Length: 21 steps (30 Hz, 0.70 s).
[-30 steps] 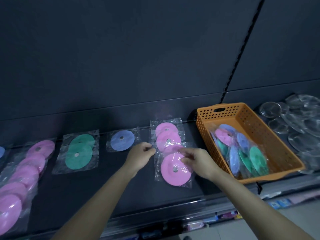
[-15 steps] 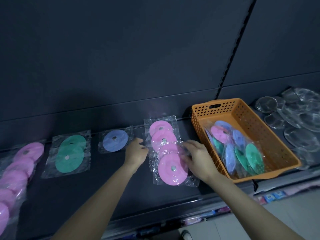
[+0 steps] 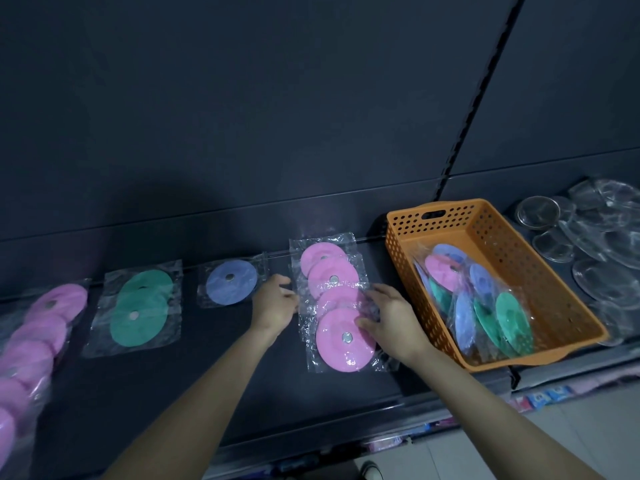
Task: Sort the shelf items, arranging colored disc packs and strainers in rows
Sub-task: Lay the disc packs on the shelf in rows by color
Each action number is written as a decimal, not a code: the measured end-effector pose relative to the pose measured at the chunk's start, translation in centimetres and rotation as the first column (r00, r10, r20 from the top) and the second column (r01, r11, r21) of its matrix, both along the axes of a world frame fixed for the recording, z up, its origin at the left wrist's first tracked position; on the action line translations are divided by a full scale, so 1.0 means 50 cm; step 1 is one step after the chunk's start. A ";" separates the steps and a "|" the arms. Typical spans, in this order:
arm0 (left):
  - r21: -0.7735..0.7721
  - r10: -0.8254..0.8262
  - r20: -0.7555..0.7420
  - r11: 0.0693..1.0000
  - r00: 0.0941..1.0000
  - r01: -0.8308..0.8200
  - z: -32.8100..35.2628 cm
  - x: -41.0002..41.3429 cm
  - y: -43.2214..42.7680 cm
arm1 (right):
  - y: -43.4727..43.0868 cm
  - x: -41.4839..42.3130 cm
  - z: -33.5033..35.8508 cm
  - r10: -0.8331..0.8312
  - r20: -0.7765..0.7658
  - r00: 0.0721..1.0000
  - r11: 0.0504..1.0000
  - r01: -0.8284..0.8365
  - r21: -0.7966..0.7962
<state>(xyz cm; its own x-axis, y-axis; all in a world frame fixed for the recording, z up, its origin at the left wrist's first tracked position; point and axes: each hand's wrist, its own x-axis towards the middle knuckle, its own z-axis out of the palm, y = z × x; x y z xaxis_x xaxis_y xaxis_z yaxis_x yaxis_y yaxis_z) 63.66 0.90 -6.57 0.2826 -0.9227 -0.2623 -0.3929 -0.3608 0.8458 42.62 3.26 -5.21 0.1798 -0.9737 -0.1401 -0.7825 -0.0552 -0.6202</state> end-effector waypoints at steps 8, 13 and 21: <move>-0.195 -0.078 0.307 0.970 0.949 0.143 0.030 -0.015 -0.044 | 0.049 0.013 -0.010 0.231 -0.310 0.922 0.953 -0.279 -0.119; -0.107 -0.205 0.344 0.961 0.916 0.256 0.021 -0.020 -0.067 | 0.047 0.009 -0.025 0.339 -0.361 0.869 0.936 -0.349 0.039; -0.171 -0.244 0.517 0.910 0.821 0.378 0.042 -0.040 -0.047 | 0.058 0.009 0.051 0.253 -0.173 0.952 0.951 -0.278 -0.138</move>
<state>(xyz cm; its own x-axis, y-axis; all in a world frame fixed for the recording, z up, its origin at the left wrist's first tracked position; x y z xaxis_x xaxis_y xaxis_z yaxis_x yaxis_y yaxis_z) 61.66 -1.45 -4.48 -0.0044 -0.9965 0.0837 -0.8213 0.0513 0.5682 43.08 6.14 -2.67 0.4231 -0.9055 -0.0335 -0.8101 -0.3615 -0.4616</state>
